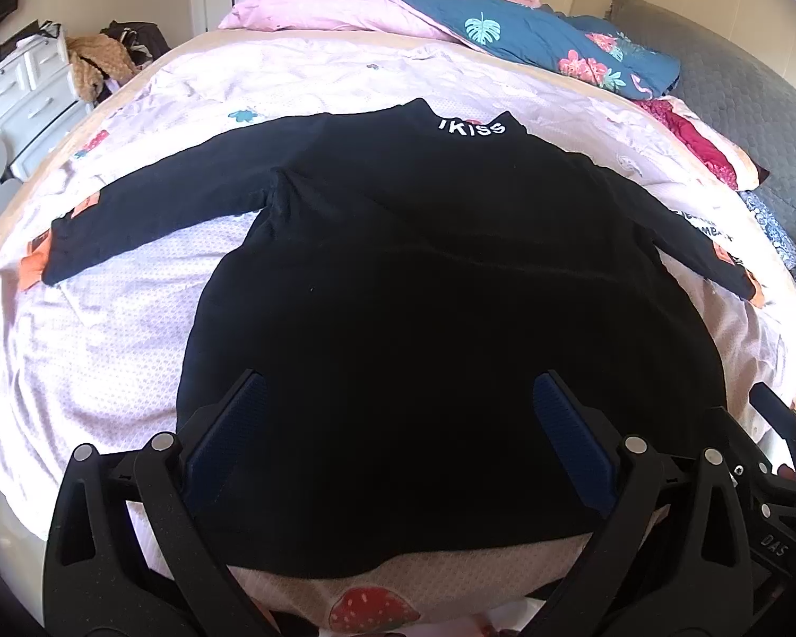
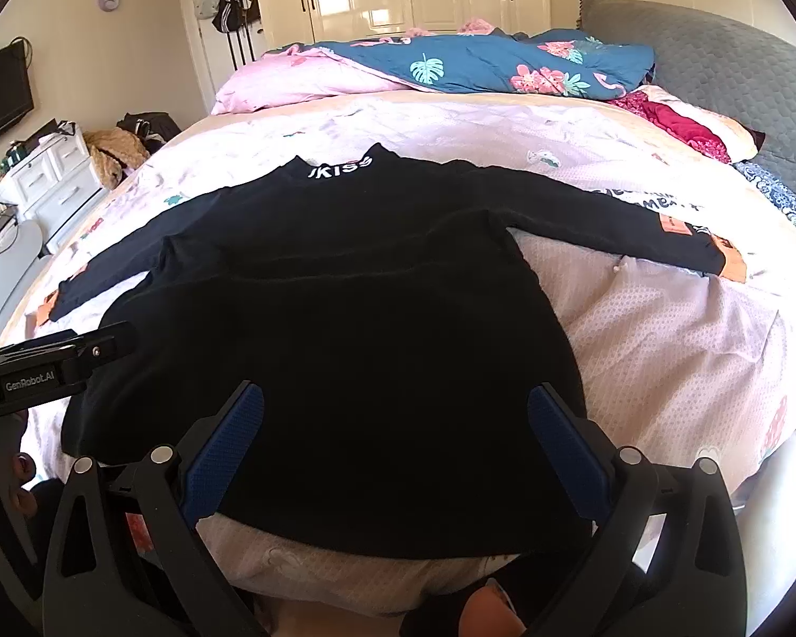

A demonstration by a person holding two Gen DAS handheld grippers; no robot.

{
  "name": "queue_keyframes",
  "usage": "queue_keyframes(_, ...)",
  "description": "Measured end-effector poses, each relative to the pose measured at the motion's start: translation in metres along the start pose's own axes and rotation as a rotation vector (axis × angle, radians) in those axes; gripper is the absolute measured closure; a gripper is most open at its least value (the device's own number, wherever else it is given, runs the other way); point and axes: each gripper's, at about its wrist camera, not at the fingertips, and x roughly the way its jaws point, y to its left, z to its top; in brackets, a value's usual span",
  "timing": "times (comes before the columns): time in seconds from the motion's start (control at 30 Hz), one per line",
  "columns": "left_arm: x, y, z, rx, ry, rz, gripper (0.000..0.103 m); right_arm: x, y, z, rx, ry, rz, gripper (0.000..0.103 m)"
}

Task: Fold small clothes
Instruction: 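Grasp the orange cuff of the sleeve nearest the right tool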

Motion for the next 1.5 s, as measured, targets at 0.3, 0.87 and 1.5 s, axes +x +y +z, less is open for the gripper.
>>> queue_keyframes(0.3, 0.012, -0.011, 0.018, -0.011, -0.001, 0.003, 0.009, 0.012, -0.014, 0.025, 0.025, -0.006, -0.038, 0.004)
queue_keyframes(0.87, 0.043, -0.035, 0.06, 0.004, 0.015, -0.004, 0.009, 0.045, -0.061, 0.073, 0.142, 0.008, -0.095, 0.004)
queue_keyframes(1.5, 0.093, -0.07, 0.101, 0.066, 0.05, -0.003, 0.009, 0.092, -0.105, 0.11, 0.252, 0.041, -0.205, 0.004)
